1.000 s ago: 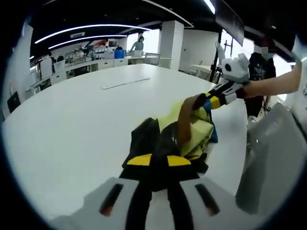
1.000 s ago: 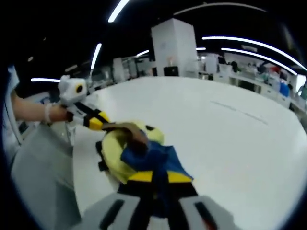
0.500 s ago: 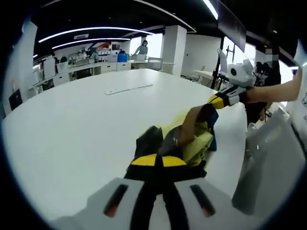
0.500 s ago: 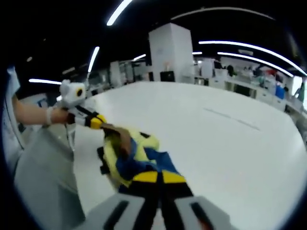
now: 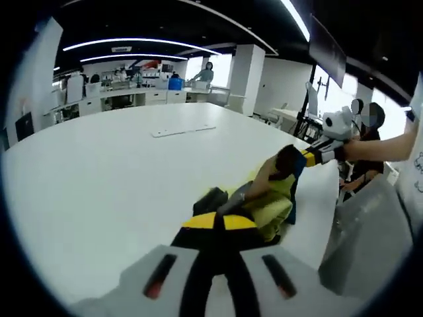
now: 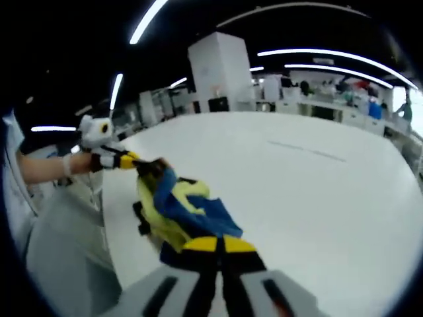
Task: Fold the garment on the visible template until the final outline fits inside the template.
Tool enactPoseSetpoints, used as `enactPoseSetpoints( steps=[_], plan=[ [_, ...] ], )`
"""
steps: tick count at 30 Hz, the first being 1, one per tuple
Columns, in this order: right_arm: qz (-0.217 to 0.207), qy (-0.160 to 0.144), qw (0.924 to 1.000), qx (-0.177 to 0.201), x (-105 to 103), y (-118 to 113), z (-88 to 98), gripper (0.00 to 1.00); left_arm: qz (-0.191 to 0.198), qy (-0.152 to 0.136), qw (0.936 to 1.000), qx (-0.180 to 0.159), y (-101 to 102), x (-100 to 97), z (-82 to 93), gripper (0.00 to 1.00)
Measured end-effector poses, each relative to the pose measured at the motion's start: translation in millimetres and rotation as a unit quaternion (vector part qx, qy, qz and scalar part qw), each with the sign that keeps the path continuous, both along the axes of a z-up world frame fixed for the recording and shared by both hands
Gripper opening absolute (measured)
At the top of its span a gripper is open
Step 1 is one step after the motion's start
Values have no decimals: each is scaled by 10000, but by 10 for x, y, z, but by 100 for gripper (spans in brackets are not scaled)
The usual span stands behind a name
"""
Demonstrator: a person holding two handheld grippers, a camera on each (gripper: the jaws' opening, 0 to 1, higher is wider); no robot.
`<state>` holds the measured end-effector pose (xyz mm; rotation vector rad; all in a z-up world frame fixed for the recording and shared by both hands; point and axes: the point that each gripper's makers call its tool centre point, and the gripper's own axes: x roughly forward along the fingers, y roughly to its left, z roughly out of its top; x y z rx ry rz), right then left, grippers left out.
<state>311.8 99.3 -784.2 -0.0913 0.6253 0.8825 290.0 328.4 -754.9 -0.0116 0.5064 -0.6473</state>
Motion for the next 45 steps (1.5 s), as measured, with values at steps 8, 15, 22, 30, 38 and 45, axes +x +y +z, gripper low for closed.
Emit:
enactPoseSetpoints(
  steps=[8, 15, 22, 30, 38, 45],
  plan=[
    [150, -99, 9998, -20, -67, 78, -22, 5, 39, 89, 9999, -31, 13, -15, -16, 0],
    [811, -472, 9942, -522, -210, 139, -15, 23, 60, 112, 9999, -43, 5, -2, -20, 0],
    [1454, -1129, 9804, -697, -447, 367, 209, 29, 59, 127, 9999, -43, 5, 0, -29, 0],
    [1634, -948, 9795, -694, -499, 541, 90, 16, 48, 147, 9999, -40, 10, -6, -39, 0],
    [1638, -830, 9804, -720, -499, 603, 2, 9, 44, 168, 9998, -36, 17, -9, -49, 0],
    [1646, -702, 9799, -877, -479, 540, -141, 8, 66, 190, 9998, -51, 46, -13, -53, 0]
  ],
)
